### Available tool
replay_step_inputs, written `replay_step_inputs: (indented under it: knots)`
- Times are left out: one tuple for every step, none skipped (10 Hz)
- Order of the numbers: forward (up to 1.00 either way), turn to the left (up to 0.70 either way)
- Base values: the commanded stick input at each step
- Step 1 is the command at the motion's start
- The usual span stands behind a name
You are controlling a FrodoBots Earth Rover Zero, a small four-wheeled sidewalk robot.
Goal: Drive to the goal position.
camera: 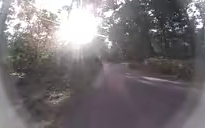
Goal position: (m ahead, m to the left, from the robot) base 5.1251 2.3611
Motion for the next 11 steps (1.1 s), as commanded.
replay_step_inputs:
  knots:
    - [0.7, -0.01]
    - [0.7, -0.01]
    - [0.7, -0.01]
    - [0.7, -0.01]
    - [0.7, -0.01]
    - [0.7, -0.01]
    - [0.7, -0.01]
    - [0.7, -0.01]
    - [0.7, -0.01]
    - [0.7, -0.01]
    - [0.7, -0.01]
